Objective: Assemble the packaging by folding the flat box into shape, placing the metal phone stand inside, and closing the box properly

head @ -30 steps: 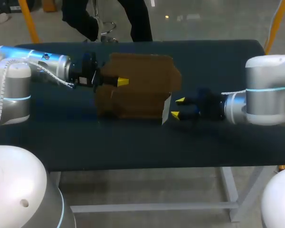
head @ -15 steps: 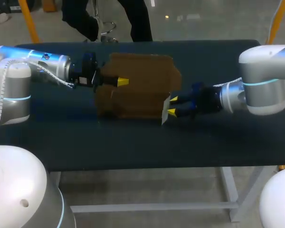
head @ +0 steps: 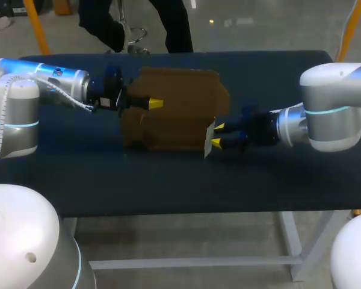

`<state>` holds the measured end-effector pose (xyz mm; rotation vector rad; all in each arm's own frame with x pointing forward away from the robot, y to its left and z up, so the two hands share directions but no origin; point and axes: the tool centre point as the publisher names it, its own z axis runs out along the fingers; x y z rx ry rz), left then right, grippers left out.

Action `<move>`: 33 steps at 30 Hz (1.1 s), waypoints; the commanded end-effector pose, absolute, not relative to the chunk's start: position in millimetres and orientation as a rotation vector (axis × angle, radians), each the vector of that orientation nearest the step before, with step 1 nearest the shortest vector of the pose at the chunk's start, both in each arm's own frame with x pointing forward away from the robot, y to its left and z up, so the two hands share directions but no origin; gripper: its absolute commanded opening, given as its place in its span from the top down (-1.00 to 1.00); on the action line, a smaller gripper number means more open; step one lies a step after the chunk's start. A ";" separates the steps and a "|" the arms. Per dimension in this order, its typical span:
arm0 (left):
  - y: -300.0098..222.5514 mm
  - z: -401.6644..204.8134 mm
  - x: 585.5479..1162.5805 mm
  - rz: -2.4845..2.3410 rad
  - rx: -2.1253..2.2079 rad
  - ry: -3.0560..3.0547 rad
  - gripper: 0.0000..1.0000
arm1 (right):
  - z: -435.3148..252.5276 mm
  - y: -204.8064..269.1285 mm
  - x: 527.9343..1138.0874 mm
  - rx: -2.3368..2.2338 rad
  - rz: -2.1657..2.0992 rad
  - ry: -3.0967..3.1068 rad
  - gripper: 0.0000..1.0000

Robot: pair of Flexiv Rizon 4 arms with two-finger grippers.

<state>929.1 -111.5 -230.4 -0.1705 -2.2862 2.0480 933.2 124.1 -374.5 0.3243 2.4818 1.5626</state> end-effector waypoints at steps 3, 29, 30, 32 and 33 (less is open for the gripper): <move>-111.8 -233.0 929.8 2.045 -0.175 -2.283 1.00 | -375.3 128.9 926.7 0.358 1.549 2.446 0.01; -111.8 -233.0 929.8 2.045 -0.175 -2.283 1.00 | -377.3 140.6 935.2 0.616 1.472 2.285 -0.02; -111.8 -233.0 929.8 2.045 -0.175 -2.283 1.00 | -377.7 140.6 935.7 0.626 1.466 2.281 0.00; -111.8 -233.0 929.8 2.045 -0.175 -2.283 1.00 | -378.0 140.5 936.2 0.648 1.463 2.268 0.01; -111.8 -233.0 929.8 2.045 -0.175 -2.283 1.00 | -378.2 140.4 936.7 0.659 1.450 2.262 0.00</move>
